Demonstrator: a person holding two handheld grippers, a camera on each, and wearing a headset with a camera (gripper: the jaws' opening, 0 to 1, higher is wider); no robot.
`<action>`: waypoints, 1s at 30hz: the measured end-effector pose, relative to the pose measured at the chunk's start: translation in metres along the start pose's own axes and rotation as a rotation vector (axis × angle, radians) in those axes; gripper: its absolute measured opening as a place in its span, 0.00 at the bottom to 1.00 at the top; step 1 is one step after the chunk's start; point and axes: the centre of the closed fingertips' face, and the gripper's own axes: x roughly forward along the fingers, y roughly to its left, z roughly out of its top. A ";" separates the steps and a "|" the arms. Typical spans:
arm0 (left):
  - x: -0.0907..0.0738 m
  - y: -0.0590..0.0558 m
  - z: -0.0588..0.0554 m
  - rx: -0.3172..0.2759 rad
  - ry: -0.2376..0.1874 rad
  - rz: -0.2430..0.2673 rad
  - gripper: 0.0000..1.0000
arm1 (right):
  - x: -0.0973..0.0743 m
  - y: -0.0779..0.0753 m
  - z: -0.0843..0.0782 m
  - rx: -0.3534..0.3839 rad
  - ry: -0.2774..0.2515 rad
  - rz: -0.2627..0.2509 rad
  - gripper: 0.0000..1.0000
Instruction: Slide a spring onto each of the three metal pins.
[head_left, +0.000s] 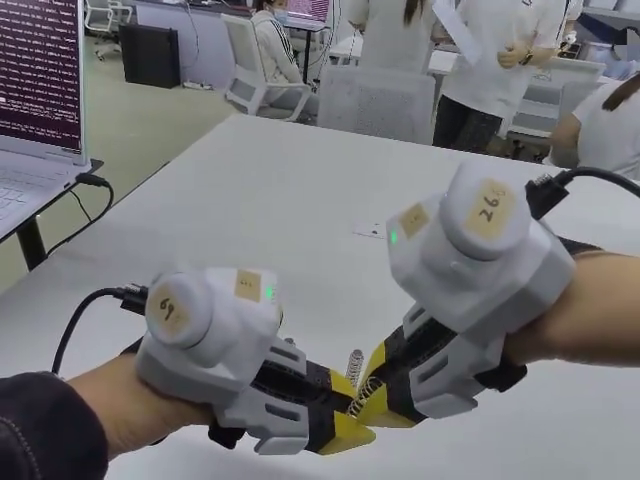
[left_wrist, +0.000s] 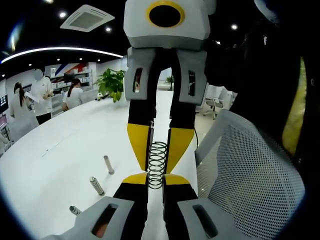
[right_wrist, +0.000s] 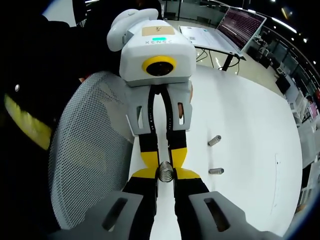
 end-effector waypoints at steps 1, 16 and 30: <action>0.000 0.000 0.000 0.002 0.000 0.001 0.02 | 0.000 0.000 0.000 -0.002 0.002 0.001 0.09; 0.002 0.002 -0.001 -0.002 -0.008 0.015 0.07 | 0.000 -0.002 -0.002 -0.008 0.034 -0.003 0.08; 0.001 0.008 -0.001 -0.042 -0.020 0.040 0.24 | -0.003 -0.010 -0.012 0.017 0.042 -0.025 0.08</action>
